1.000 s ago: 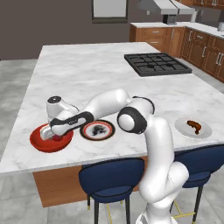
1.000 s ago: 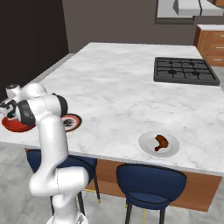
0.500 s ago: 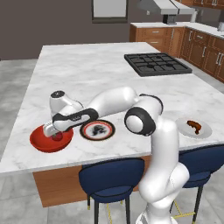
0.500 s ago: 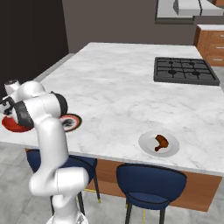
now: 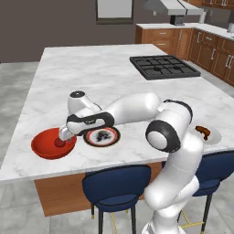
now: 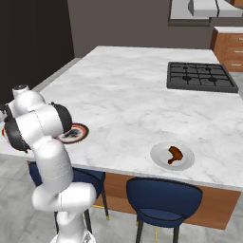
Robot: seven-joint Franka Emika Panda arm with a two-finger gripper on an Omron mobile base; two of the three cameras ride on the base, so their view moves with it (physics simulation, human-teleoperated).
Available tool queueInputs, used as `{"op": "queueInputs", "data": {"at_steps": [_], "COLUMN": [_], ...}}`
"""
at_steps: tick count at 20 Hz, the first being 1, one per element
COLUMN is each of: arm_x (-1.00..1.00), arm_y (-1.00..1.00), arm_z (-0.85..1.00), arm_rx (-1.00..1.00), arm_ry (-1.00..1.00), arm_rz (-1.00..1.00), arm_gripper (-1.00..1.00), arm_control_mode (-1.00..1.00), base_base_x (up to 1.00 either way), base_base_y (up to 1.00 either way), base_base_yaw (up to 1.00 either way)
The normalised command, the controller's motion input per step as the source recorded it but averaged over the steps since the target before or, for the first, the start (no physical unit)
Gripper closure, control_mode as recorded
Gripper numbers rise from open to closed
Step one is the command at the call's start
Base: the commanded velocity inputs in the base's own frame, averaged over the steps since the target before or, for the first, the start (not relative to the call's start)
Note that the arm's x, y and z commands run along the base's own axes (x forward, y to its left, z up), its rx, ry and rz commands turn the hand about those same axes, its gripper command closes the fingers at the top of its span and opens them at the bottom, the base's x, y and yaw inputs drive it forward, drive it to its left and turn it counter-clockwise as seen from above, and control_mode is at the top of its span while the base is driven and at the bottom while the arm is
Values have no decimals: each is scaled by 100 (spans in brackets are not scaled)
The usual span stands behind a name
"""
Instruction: Pick the chicken drumstick and tomato from their plates and place them in the bowl. Then put the bowl in the fridge.
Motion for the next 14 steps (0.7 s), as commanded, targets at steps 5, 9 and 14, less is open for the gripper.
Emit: {"op": "queueInputs", "data": {"at_steps": [5, 9, 14], "arm_x": [-33, -25, -13], "arm_y": [-83, -76, -70], "arm_z": [16, 30, 34], "arm_rx": [9, 3, 0], "arm_ry": [0, -2, -1], "arm_rz": [-1, 0, -2], "arm_gripper": [-100, -100, -100], "arm_control_mode": [-100, -100, -100], "base_base_x": [0, 0, 0], "base_base_y": [0, 0, 0], "base_base_yaw": [0, 0, 0]}}
